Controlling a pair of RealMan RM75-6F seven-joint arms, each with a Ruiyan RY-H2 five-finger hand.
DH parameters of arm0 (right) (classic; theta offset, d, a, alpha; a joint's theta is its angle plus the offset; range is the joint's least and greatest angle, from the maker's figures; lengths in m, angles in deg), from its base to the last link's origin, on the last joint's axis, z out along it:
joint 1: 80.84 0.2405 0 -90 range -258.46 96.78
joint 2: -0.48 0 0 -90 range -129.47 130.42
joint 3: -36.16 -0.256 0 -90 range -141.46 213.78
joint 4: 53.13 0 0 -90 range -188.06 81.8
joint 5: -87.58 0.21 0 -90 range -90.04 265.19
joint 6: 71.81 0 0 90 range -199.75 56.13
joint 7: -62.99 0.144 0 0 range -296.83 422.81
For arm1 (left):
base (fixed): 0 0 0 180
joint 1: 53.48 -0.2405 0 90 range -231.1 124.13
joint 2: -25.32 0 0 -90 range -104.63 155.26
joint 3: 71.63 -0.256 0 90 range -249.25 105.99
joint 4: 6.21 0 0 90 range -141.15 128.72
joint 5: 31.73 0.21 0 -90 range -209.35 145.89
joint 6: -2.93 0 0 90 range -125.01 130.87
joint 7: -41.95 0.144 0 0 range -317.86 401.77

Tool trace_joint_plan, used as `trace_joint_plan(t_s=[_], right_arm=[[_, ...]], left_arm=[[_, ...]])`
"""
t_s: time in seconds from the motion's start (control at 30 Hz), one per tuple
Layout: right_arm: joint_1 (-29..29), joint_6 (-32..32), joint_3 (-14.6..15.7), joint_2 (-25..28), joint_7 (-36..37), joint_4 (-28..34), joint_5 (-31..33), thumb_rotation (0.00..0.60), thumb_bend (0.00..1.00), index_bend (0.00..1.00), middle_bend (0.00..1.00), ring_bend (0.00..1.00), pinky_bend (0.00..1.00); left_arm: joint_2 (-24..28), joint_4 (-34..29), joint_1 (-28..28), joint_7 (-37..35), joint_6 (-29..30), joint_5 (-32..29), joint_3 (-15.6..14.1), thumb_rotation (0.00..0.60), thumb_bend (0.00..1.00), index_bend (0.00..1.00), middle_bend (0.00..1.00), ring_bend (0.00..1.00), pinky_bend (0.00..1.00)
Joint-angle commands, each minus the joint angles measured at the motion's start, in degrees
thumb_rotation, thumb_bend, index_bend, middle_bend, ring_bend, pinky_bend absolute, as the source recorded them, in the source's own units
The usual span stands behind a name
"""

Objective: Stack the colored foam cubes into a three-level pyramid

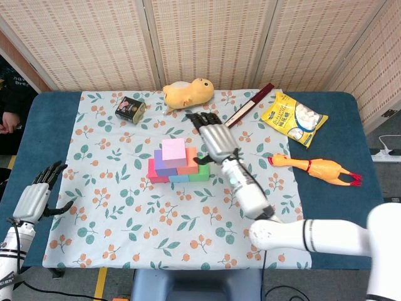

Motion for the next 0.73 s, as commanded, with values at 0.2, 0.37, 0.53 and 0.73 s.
trace_joint_plan(t_s=[0.2, 0.37, 0.53, 0.73], right_arm=[[-27.55, 16.74, 17.0, 15.29, 19.92, 5.5, -34.69, 0.6, 0.03, 0.0, 0.08, 0.0, 0.0], [-39.65, 25.74, 23.98, 14.72, 33.45, -4.11, -46.86, 0.6, 0.03, 0.0, 0.1, 0.0, 0.0], [-47.66, 32.05, 26.04, 11.53, 40.14, -12.07, -50.52, 0.6, 0.03, 0.0, 0.1, 0.0, 0.0], [-53.56, 35.94, 26.59, 10.0, 44.18, -14.11, -53.74, 0.6, 0.03, 0.0, 0.1, 0.0, 0.0]], left_arm=[[-0.91, 3.66, -4.57, 0.92, 6.42, -0.4, -0.3, 0.6, 0.26, 0.14, 0.0, 0.0, 0.1], [-1.28, 3.24, -8.15, 1.47, 11.27, 2.26, -2.33, 0.6, 0.26, 0.17, 0.02, 0.0, 0.1], [-2.62, 1.85, -11.45, 3.47, 15.7, 4.02, -3.9, 0.6, 0.26, 0.17, 0.02, 0.0, 0.1], [-3.98, -0.15, -14.24, 5.93, 19.04, 6.34, -5.54, 0.6, 0.26, 0.16, 0.02, 0.0, 0.09]])
